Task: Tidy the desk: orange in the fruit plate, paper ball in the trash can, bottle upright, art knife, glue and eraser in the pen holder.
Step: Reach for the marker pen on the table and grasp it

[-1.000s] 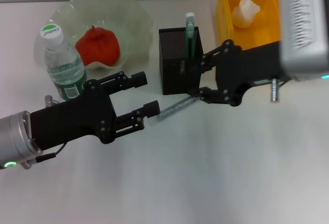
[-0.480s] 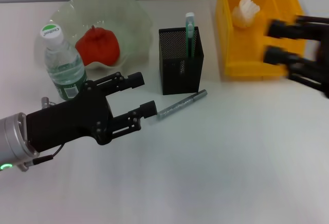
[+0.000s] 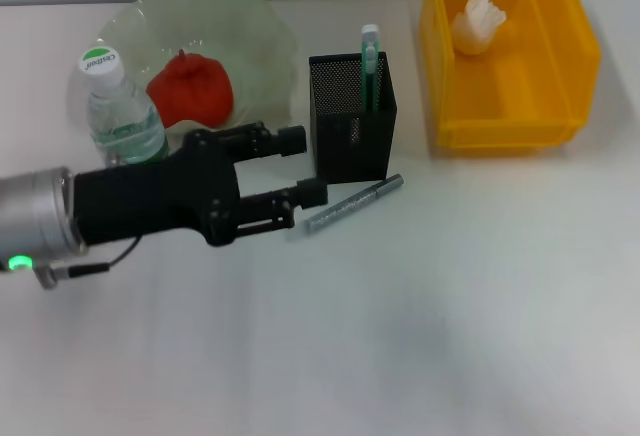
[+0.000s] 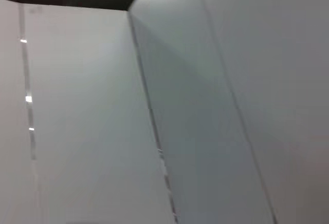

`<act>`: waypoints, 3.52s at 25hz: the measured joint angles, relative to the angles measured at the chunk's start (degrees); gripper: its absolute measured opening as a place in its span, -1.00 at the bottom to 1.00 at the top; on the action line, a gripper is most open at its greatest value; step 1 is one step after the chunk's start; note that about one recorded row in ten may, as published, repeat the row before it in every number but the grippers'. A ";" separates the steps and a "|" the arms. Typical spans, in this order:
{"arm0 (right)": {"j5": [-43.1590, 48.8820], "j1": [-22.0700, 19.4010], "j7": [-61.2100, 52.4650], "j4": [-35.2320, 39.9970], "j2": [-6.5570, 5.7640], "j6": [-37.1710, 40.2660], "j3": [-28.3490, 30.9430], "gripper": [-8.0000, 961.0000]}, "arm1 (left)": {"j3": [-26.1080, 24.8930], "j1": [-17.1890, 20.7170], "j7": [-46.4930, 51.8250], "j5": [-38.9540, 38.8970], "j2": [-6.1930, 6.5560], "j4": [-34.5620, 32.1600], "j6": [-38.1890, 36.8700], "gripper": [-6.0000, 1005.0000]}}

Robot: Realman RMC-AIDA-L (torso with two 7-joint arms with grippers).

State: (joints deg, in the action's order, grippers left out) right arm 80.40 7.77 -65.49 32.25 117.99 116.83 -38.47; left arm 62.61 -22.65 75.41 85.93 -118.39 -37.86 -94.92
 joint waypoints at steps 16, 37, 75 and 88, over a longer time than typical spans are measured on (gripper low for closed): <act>6.62 -5.42 9.20 -7.62 -0.30 -6.89 4.83 -0.14 | 29.73 -18.11 65.88 50.46 -0.77 -47.14 8.14 0.32; 15.11 -2.90 18.34 -16.52 1.01 -15.30 4.85 -0.14 | 39.74 -34.52 81.25 57.30 -0.79 -30.52 8.39 0.32; 15.84 -0.11 20.70 -23.11 1.19 -18.03 5.12 -0.14 | 45.63 -34.16 78.98 56.54 -0.79 -15.79 21.02 0.30; 15.86 0.31 20.67 -23.46 1.19 -18.75 4.90 -0.15 | 45.97 -33.95 78.75 56.54 -0.79 -15.23 21.65 0.26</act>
State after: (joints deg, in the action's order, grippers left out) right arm 96.26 8.08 -44.82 8.79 119.18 98.08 -33.57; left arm 108.57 -56.60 154.16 142.47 -119.18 -53.09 -73.26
